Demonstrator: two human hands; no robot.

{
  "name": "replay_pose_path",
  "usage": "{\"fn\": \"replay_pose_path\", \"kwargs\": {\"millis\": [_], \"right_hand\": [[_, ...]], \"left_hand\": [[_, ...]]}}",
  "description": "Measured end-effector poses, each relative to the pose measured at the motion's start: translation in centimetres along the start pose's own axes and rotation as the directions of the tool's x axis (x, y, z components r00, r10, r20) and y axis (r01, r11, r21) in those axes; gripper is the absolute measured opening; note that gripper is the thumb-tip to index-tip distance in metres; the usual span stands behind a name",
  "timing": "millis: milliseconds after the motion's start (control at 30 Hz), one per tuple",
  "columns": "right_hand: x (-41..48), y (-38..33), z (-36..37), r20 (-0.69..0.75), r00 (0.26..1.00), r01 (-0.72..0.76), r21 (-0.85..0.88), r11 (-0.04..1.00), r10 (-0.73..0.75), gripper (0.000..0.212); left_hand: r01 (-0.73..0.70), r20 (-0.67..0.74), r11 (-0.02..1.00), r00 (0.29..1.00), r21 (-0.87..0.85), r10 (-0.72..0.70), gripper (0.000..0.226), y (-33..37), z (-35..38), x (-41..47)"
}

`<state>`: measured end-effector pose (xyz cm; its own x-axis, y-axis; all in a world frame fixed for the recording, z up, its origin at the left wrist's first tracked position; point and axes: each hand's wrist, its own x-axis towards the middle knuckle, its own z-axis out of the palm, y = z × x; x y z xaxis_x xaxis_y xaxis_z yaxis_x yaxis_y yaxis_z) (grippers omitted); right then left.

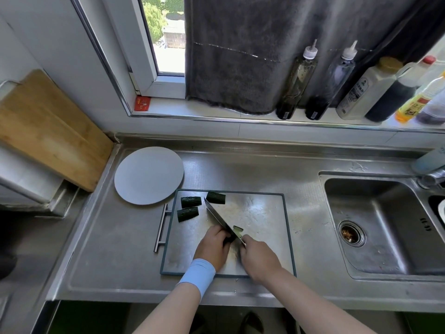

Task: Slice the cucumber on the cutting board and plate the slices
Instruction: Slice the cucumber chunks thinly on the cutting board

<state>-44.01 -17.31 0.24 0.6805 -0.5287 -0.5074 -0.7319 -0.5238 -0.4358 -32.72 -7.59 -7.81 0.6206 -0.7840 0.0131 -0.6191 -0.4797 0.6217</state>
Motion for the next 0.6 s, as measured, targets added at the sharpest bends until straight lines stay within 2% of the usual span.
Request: {"fn": "replay_pose_path", "kwargs": {"millis": [333,600], "right_hand": [[-1.6,0.3,-0.2,-0.064,0.997,0.044,-0.001,0.999,-0.044,0.024],[-2.9,1.1,0.0,-0.074,0.996,0.054,-0.034,0.998,-0.056,0.022]], "left_hand": [[0.019,-0.032,0.999,0.999,-0.045,-0.021,0.014,0.1,-0.1,0.0],[0.038,-0.006,0.998,0.999,-0.05,-0.038,0.015,-0.3,0.0,-0.2]]}}
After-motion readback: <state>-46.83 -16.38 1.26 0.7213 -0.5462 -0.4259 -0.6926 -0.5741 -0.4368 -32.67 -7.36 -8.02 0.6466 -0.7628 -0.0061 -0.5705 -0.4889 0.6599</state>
